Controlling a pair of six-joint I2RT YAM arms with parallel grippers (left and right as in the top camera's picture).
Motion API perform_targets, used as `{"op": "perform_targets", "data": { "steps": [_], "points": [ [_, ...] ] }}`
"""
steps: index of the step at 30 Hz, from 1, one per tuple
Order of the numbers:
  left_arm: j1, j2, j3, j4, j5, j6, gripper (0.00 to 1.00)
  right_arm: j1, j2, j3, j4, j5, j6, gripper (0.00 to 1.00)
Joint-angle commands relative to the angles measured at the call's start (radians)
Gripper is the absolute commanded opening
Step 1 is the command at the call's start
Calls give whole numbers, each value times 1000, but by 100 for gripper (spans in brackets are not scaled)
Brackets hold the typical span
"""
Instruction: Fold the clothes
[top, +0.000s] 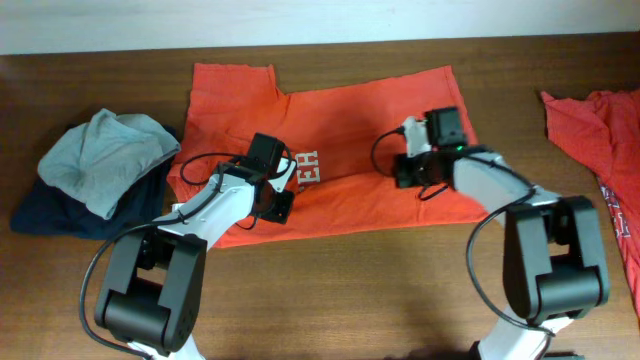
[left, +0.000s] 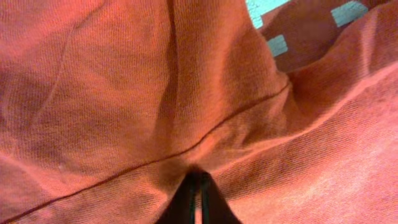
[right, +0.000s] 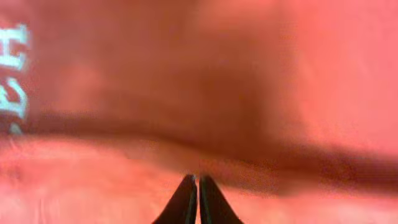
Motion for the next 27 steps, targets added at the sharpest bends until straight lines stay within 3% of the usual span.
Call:
{"op": "perform_targets", "data": {
  "steps": [1, 4, 8, 12, 16, 21, 23, 25, 27],
  "points": [
    [5, 50, -11, 0, -45, -5, 9, -82, -47, 78, -154, 5, 39, 9],
    [5, 16, 12, 0, -45, -5, 11, -131, -46, 73, -298, 15, 71, 10],
    [7, -23, 32, 11, -68, 10, 27, -159, -46, 26, -413, 135, 152, 17],
    [9, -21, 27, -12, -100, 10, 28, -161, -43, -38, -379, 175, 156, 20],
    [12, -21, 24, -34, -196, 10, 29, -175, -18, -123, -281, 367, 246, 20],
    [65, -21, 24, -102, -219, 10, 31, -277, -15, -140, -329, 367, 248, 19],
    [95, -21, 24, -102, -217, 10, 31, -307, -18, -140, -338, 295, 178, 22],
    [122, -29, 24, -105, -217, 10, 31, -333, -34, -138, -334, 21, 4, 33],
    [140, -52, 30, -109, -219, 10, 33, -339, -58, -127, -339, -129, -71, 38]
  ]
}}
